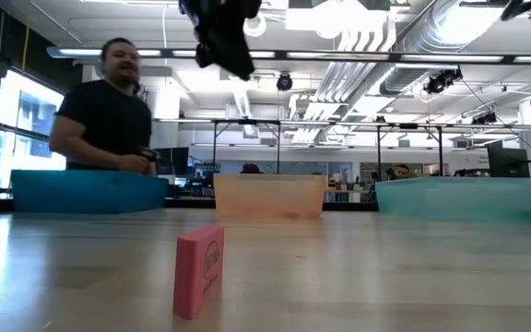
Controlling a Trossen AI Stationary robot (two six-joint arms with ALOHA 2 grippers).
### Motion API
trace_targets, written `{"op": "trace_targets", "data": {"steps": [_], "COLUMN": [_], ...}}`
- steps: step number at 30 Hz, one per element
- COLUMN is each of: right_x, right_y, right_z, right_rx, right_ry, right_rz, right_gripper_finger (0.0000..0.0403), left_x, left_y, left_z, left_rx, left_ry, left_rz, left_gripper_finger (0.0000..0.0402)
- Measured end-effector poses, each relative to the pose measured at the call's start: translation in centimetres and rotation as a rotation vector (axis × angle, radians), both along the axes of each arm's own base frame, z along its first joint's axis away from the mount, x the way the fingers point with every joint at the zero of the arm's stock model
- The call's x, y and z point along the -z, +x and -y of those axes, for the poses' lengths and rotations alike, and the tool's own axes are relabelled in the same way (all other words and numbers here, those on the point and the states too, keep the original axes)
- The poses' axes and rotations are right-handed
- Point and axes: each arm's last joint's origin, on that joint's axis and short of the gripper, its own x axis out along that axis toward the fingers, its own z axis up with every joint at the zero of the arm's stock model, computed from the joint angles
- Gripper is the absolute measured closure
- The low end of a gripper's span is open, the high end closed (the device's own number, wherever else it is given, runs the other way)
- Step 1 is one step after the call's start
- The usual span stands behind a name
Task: Sort crayons/erasers/pens/pencils in bins
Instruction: Put the black pen into the pink bin, then put the pink eraser into the green bin
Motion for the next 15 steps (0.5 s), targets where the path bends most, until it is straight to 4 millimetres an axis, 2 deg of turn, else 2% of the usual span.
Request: {"op": "trace_targets", "data": {"steps": [8, 15], "right_x": [0.8, 0.8], "right_y": [0.0, 0.0], "right_z": [-0.9, -0.9], "right_rx": [0.022, 0.021], "right_ry": [0.024, 0.023], "right_rz": [-0.044, -0.045], "right_gripper_finger": [0.0362, 0.0327], "left_x": [0.9, 2.2], "left_y": [-1.0, -1.1], "left_z": [2.3, 4.6], "left_rx": [-0.065, -0.086], "left_ry": [0.083, 0.057], "left_rz": [-0.193, -0.238], "left_gripper_finger": [0.0273, 0.0273]}}
